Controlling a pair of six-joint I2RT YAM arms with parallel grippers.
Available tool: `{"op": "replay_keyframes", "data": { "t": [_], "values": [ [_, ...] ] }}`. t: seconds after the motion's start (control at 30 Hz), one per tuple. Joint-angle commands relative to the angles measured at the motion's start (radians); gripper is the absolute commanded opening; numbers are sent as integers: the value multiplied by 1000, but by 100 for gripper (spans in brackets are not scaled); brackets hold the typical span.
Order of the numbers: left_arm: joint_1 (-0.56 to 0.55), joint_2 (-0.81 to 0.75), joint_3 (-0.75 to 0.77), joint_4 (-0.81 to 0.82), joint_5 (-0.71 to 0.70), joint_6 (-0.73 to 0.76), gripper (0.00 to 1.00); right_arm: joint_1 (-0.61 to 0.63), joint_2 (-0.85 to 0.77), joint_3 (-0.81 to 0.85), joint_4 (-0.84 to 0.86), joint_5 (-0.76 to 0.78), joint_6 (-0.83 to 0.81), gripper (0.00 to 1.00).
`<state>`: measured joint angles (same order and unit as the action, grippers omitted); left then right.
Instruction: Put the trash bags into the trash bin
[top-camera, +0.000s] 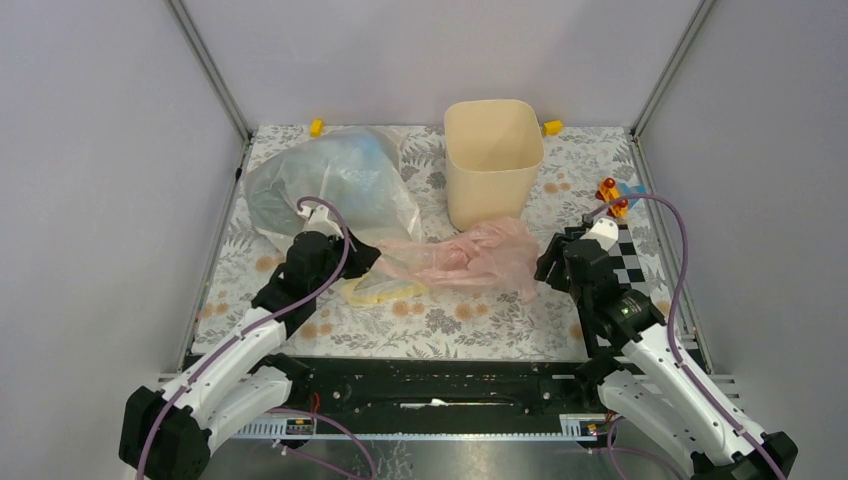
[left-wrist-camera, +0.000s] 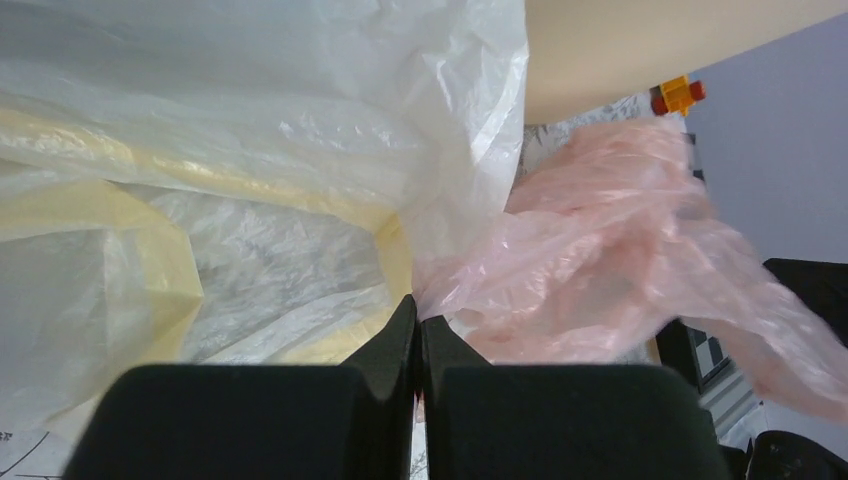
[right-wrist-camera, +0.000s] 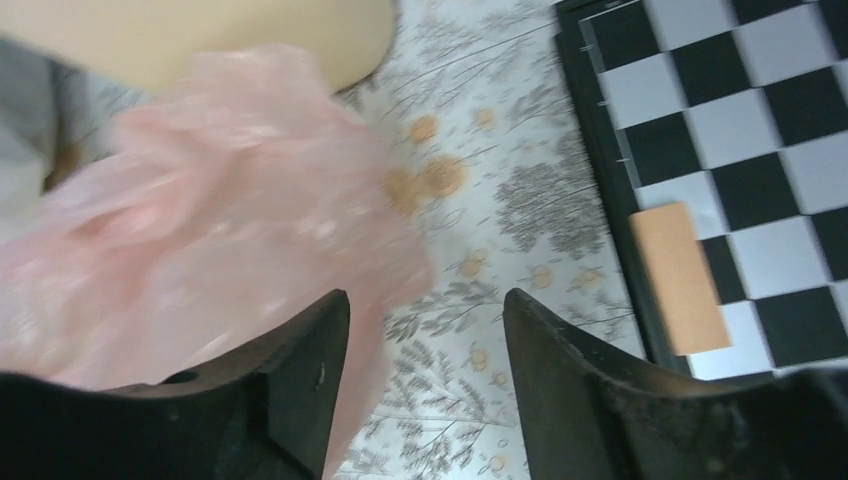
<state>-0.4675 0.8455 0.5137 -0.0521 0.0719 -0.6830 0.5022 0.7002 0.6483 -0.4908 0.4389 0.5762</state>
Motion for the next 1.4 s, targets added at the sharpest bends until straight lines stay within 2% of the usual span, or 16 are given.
{"op": "replay_keyframes", "data": {
  "t": [0.0, 0.17, 0.27, 0.33, 0.5, 0.7, 0.8, 0.83, 0.93, 0.97, 1.27, 1.37],
  "values": [
    [4, 60, -7, 48, 66, 22, 0, -5, -16, 12, 23, -267, -85, 71],
    [4, 95, -25, 108, 100, 10, 0, -4, 22, 0, 54, -492, -100, 91],
    [4, 111, -22, 115, 100, 10, 0, 0, 101, 55, -2, -579, -115, 93],
    [5, 118, -13, 109, 98, 12, 0, 20, 126, 78, -31, -548, -126, 93],
    [4, 115, 8, 89, 81, 15, 0, 58, 188, 83, -70, -351, -72, 91],
    [4, 103, 38, 40, 44, 32, 0, 59, 221, 59, -50, -298, -51, 77],
    [4, 88, 65, -26, 9, 56, 0, 59, 198, 70, -72, -271, -45, 61],
    [4, 83, 81, -53, -14, 70, 0, 59, 187, 82, -81, -256, -39, 53],
    [4, 52, 136, -136, -97, 96, 0, 59, 143, 107, -104, -208, -20, 8],
    [4, 38, 146, -150, -109, 96, 0, 59, 128, 117, -110, -190, -16, 0],
    [4, -35, 259, -330, -182, 92, 0, 59, 47, 279, -217, 12, -13, 0],
    [4, -41, 367, -457, -277, 116, 0, 58, 63, 342, -276, 121, 21, 0]
  ]
}}
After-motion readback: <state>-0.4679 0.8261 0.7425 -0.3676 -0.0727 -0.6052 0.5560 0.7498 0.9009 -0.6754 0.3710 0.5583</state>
